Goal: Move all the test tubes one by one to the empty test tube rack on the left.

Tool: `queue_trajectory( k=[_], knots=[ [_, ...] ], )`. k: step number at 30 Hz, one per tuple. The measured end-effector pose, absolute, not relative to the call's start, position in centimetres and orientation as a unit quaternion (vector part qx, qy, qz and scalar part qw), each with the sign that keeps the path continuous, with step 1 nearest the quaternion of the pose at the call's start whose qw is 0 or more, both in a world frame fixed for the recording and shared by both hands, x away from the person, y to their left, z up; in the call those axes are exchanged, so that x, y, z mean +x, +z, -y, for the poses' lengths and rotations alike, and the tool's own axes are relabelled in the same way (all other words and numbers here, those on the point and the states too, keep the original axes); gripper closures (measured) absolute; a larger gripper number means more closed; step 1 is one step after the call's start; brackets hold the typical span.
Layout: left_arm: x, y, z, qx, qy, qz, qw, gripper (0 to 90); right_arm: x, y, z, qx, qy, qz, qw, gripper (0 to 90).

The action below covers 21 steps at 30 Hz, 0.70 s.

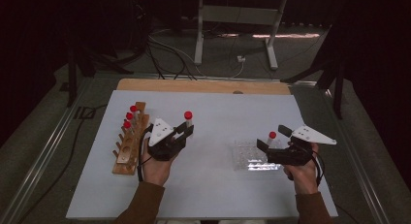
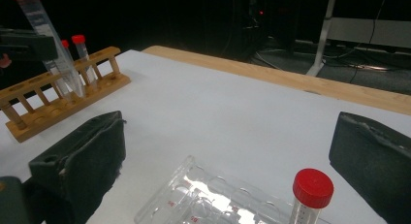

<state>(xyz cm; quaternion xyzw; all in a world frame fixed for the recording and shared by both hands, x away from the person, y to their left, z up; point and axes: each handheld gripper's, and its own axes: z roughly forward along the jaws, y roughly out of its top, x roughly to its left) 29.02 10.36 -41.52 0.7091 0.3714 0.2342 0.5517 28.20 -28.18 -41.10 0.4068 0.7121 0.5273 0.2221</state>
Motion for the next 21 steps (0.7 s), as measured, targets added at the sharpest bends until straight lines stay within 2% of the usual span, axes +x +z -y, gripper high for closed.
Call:
queue_trajectory(
  k=[21],
  knots=[
    [28.4,-41.0,-15.7,0.694,0.261,-0.394,0.543,76.0,28.2,-41.1,28.5,0.408,0.528,-0.711,0.222,0.0]
  ],
)
